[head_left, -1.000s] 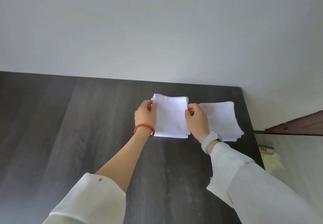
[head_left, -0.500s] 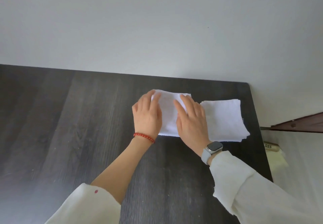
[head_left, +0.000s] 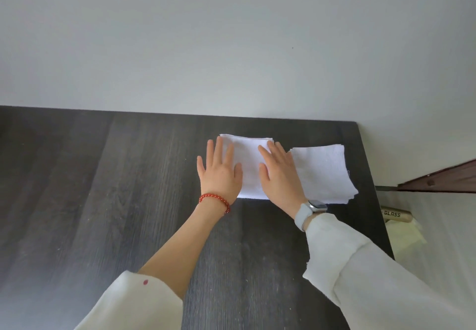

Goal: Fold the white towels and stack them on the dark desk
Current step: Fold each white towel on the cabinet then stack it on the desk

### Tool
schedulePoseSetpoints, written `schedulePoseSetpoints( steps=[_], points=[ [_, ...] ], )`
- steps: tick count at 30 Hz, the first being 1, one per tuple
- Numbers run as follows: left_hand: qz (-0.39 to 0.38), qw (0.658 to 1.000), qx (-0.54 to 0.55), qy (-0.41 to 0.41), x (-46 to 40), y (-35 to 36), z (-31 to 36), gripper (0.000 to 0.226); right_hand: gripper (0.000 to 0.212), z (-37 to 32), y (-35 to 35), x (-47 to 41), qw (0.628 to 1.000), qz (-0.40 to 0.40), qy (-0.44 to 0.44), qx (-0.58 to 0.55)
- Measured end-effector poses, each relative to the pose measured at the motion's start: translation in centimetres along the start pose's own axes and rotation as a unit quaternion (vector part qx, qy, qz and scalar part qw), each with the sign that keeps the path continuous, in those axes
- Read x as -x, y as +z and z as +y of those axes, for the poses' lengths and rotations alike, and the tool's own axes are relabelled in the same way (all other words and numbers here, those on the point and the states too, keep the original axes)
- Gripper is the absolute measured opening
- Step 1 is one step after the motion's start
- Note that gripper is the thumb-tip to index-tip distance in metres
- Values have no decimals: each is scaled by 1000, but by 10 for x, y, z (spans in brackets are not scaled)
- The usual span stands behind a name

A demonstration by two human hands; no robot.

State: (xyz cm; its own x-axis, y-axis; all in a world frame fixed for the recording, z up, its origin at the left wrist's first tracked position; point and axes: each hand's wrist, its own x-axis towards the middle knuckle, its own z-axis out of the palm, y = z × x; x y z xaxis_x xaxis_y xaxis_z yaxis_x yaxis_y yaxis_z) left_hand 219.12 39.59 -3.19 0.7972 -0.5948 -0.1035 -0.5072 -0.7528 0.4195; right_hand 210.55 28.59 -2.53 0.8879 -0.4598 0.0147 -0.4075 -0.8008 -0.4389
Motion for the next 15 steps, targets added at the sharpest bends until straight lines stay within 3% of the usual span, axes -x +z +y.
schedulePoseSetpoints(
  steps=[2,3,5,8,11,15],
  points=[
    [58,980,164,-93,16,-7,5,50,36,-4,-14,15,983,100,67,-138],
    [76,952,253,-155,24,-11,6,50,35,-5,-23,24,965,133,114,-193],
    [71,867,402,-287,39,-18,7,51,33,-3,-39,41,917,172,224,-281],
    [4,724,537,-434,59,-21,10,49,33,16,-51,63,807,206,369,-412],
    [-33,598,644,-476,71,-19,18,42,29,36,-62,79,700,207,477,-490],
    [-55,524,695,-490,68,-21,34,56,35,57,-73,86,608,118,534,-576]
  ],
)
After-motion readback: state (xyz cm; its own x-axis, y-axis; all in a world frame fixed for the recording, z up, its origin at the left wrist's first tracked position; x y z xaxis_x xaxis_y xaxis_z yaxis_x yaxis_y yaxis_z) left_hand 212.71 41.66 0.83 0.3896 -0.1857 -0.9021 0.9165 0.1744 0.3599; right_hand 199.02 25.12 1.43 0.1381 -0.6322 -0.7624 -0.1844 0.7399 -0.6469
